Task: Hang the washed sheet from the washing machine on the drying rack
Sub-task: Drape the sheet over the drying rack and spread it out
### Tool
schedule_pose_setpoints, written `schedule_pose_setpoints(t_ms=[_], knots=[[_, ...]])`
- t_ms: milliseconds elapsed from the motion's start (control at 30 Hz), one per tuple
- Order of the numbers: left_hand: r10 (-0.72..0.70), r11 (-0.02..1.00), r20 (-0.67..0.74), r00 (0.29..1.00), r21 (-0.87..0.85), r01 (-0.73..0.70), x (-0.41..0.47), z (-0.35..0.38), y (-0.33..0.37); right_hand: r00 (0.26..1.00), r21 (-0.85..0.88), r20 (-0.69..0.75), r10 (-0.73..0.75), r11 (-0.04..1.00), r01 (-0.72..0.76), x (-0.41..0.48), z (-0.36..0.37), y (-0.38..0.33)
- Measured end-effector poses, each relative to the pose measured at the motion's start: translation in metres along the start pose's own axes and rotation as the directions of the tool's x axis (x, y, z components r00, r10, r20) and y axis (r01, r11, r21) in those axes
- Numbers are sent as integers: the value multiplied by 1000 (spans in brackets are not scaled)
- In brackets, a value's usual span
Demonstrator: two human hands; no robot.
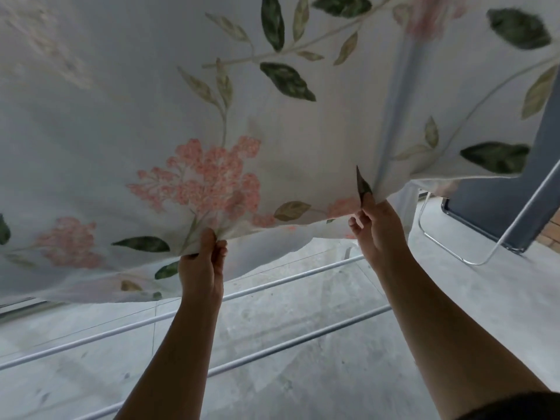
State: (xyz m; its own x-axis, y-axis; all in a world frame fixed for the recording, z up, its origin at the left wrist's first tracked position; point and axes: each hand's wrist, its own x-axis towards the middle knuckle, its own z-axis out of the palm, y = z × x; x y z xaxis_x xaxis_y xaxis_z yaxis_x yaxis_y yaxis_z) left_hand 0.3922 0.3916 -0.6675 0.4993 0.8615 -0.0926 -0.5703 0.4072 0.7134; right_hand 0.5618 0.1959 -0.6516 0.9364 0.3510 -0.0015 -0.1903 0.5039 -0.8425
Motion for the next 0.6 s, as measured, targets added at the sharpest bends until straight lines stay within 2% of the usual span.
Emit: schedule_pose_setpoints(t_ms=[133,333,600], knots=[[14,998,-71,997,63,-10,5,-11,-5,997,-14,-78,8,1000,-10,-1,-7,6],[30,993,-82,996,113,-21,11,-20,-10,996,-68,-86,21,997,-27,-3,-12,15],[-4,996,-150,989,93,18,12,-32,-14,993,-144,-109,40,988,-56,-5,-14,31]])
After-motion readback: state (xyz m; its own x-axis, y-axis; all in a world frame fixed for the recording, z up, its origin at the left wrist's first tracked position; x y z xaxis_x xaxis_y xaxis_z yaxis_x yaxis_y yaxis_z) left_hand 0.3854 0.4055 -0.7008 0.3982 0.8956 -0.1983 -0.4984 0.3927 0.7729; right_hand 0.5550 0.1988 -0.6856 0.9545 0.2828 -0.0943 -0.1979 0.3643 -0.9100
